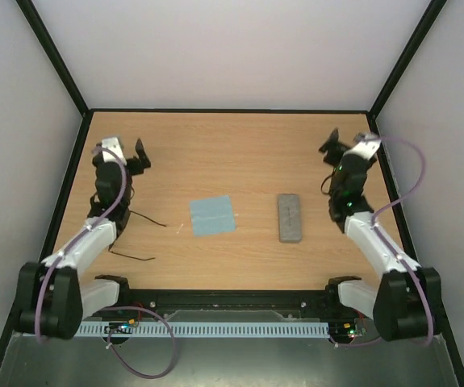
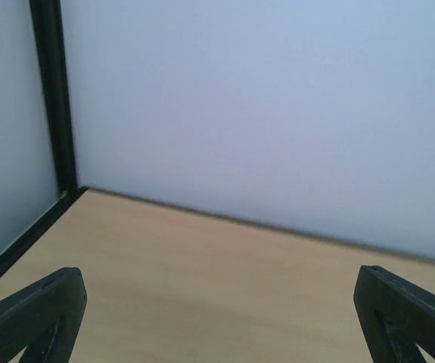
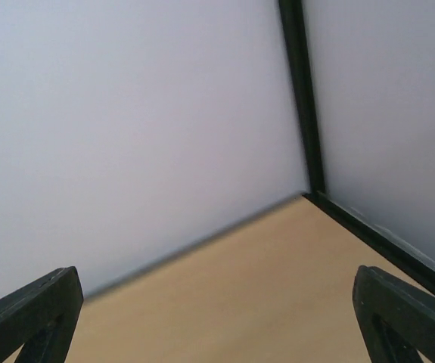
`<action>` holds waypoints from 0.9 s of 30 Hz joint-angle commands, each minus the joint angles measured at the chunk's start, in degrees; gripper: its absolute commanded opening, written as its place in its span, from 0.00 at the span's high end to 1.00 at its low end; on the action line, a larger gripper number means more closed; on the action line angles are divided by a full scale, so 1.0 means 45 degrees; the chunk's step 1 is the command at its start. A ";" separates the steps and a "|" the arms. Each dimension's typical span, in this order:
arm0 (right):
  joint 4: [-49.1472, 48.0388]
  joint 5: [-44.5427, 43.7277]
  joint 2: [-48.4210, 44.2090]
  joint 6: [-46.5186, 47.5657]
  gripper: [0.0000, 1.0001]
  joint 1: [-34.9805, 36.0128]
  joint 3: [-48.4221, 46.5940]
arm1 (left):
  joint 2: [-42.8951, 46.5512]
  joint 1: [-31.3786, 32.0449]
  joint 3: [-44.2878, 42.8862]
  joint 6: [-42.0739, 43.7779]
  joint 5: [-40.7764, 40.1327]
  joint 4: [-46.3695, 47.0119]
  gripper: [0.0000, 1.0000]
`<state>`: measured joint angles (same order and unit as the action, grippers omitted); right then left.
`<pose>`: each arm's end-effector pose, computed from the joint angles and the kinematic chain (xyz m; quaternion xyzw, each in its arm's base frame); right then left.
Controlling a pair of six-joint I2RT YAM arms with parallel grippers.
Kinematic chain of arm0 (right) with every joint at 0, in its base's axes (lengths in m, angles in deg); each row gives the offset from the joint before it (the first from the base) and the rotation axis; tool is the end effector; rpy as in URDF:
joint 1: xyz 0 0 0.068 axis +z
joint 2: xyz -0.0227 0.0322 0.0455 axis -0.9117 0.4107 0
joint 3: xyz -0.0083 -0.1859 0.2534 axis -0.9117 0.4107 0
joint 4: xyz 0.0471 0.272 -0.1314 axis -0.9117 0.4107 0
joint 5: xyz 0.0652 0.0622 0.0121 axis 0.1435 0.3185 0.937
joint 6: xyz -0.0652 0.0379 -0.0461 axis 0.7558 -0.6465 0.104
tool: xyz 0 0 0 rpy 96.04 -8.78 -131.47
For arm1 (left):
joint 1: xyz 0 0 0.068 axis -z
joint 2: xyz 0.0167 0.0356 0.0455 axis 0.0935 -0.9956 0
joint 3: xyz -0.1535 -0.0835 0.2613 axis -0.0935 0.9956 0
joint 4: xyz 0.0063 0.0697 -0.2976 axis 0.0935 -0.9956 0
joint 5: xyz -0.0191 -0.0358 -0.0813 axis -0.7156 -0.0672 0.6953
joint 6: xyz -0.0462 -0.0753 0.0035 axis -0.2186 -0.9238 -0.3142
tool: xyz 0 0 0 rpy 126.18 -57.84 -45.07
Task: Organize the sunglasses
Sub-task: Pick up the sunglasses case from the center of the board.
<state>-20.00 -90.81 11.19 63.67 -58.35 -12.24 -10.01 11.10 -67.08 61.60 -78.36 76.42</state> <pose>0.3185 0.0167 0.2707 0.1612 0.6848 0.0311 0.7100 0.3144 -0.0120 0.2461 -0.1028 0.7030 0.0028 0.7037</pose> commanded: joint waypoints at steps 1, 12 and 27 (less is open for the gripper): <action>0.8226 0.3462 -0.1257 -0.2063 0.01 0.0041 -0.4048 | 0.1942 0.0685 -0.3421 -0.2912 -0.0283 -0.6047 0.01; 1.4691 0.5296 0.0619 -0.2998 0.01 0.0119 -0.6426 | 0.1406 -0.0812 -0.5952 -0.7112 0.9349 -0.9711 0.00; 1.5325 0.1434 0.2487 -0.4242 0.01 0.4433 -0.3755 | 0.1499 0.4926 -0.4077 -0.6535 0.6308 -1.1064 0.01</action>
<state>47.72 -77.26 25.46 48.28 -41.39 -31.62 -5.85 26.29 -88.52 31.20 -46.67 27.68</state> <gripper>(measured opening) 0.986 0.995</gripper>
